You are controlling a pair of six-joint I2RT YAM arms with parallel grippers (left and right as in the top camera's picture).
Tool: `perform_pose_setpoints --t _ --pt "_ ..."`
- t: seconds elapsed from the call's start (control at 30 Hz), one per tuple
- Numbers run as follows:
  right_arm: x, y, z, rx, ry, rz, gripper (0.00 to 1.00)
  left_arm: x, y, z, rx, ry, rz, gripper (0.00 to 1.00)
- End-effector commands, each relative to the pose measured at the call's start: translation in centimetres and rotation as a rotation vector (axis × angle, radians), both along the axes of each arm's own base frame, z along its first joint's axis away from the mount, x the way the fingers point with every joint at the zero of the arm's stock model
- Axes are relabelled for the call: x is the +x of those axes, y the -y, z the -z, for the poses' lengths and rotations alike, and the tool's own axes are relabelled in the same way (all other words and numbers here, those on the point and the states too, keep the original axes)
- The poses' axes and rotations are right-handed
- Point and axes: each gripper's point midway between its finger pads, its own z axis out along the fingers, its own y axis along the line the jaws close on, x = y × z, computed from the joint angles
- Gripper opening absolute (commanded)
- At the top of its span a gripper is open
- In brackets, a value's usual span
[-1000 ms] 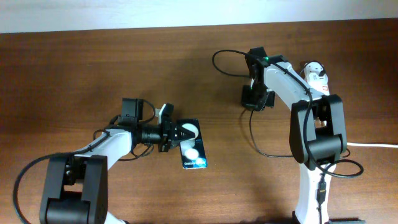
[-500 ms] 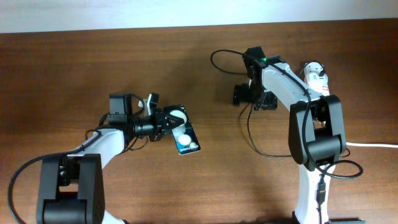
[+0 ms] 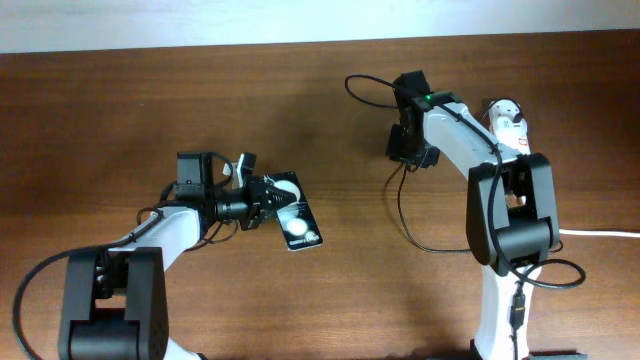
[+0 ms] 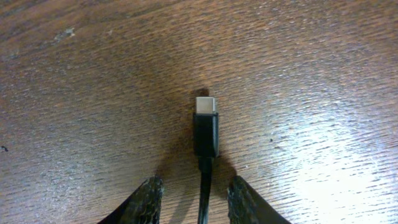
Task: Plug charger to phone and switch on socket
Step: 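Grasp the black cable near its USB-C plug with the right gripper, then carry the USB-C plug toward the phone's bottom port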
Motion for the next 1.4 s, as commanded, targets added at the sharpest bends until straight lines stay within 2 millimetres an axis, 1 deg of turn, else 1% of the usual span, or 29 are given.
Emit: perform_pose_setpoints --t 0.0,0.07,0.1,0.13,0.27,0.33,0.43,0.47,0.5,0.53,0.57,0.6,0.67,0.7,0.73,0.77,0.83,0.87,0.9,0.97,1.0,1.03,1.07,1.1,1.13,1.17,1.27,1.3,1.37 --pt "-4.3 0.2 5.6 0.004 -0.164 0.005 0.34 0.2 0.2 -0.7 -0.024 0.007 0.012 0.00" --pt "-4.2 0.6 5.7 -0.017 -0.158 0.007 0.33 0.0 0.2 -0.6 -0.023 -0.013 0.012 0.00" --pt "-4.1 0.6 5.7 -0.016 -0.155 0.006 0.29 0.0 0.2 -0.6 -0.023 -0.013 0.012 0.00" --pt "-4.1 0.5 5.7 -0.016 -0.156 0.006 0.21 0.0 0.2 -0.6 -0.023 -0.012 0.012 0.00" --pt "-4.2 0.5 5.7 -0.017 -0.160 0.006 0.04 0.0 0.2 -0.6 -0.023 -0.012 0.012 0.00" --pt "-4.4 0.6 5.7 -0.017 -0.168 0.006 0.04 0.0 0.2 -0.6 -0.023 -0.013 0.012 0.00" --pt "-5.5 0.8 5.5 -0.024 -0.213 0.003 0.04 0.0 0.2 -0.6 -0.024 -0.014 0.012 0.00" --pt "-5.8 0.8 5.0 -0.023 -0.227 -0.002 0.04 -0.1 0.2 -0.5 -0.024 -0.022 0.012 0.00" --pt "-5.8 -0.2 3.8 0.034 -0.225 -0.082 0.04 -0.4 0.2 -0.3 -0.023 -0.042 0.012 0.00" --pt "-6.0 -1.5 1.8 0.106 -0.214 -0.151 0.04 -0.6 0.2 -0.3 -0.027 -0.053 0.015 0.00" --pt "-6.3 -2.2 -0.8 0.152 -0.190 -0.170 0.04 -0.7 0.3 -0.6 -0.042 -0.053 0.024 0.00" --pt "-6.4 -2.8 -2.8 0.189 -0.164 -0.198 0.04 -0.9 0.5 -0.9 -0.062 -0.045 0.038 0.00" --pt "-7.3 -4.5 -8.1 0.296 -0.085 -0.286 0.04 -0.7 0.6 -1.5 -0.082 -0.010 0.055 0.00" --pt "-7.9 -4.7 -11.0 0.316 -0.039 -0.310 0.04 -0.4 0.7 -1.7 -0.083 0.015 0.055 0.00" --pt "-8.7 -4.5 -13.2 0.317 -0.006 -0.316 0.04 -0.1 0.7 -1.9 -0.083 0.038 0.056 0.00" --pt "-10.1 -4.3 -16.1 0.321 0.033 -0.323 0.04 0.1 0.7 -2.0 -0.085 0.057 0.057 0.00" --pt "-12.7 -3.9 -19.9 0.330 0.086 -0.333 0.04 0.5 0.8 -2.5 -0.096 0.069 0.050 0.00" --pt "-13.8 -4.0 -21.4 0.350 0.112 -0.349 0.04 0.7 0.8 -2.9 -0.111 0.089 0.058 0.00" --pt "-15.5 -4.7 -23.5 0.391 0.153 -0.402 0.04 0.8 1.0 -3.4 -0.130 0.097 0.064 0.00" --pt "-18.7 -5.8 -26.3 0.405 0.211 -0.479 0.04 0.9 1.1 -4.2 -0.164 0.107 0.074 0.00" --pt "-20.0 -6.7 -27.0 0.412 0.223 -0.525 0.04 0.9 1.2 -4.6 -0.178 0.120 0.086 0.00" --pt "-21.7 -8.3 -27.4 0.423 0.229 -0.589 0.04 0.7 1.3 -5.0 -0.197 0.131 0.104 0.00" --pt "-22.4 -9.1 -27.4 0.424 0.228 -0.607 0.04 0.6 1.4 -5.1 -0.203 0.131 0.109 0.00" --pt "-23.0 -9.8 -26.8 0.384 0.219 -0.591 0.04 0.5 1.4 -5.2 -0.210 0.121 0.111 0.00" --pt "-23.5 -10.1 -25.5 0.316 0.198 -0.537 0.04 0.4 1.4 -5.3 -0.216 0.117 0.116 0.00" --pt "-23.7 -10.5 -25.0 0.305 0.189 -0.521 0.04 0.3 1.5 -5.4 -0.223 0.117 0.123 0.00" --pt "-24.9 -14.4 -22.9 0.368 0.183 -0.540 0.04 0.2 1.5 -5.5 -0.229 0.116 0.128 0.00" --pt "-25.1 -14.9 -22.5 0.377 0.178 -0.529 0.04 0.2 1.5 -5.5 -0.231 0.105 0.125 0.00" --pt "-25.6 -15.1 -21.8 0.377 0.160 -0.528 0.04 0.3 1.5 -5.6 -0.251 0.001 0.092 0.00"
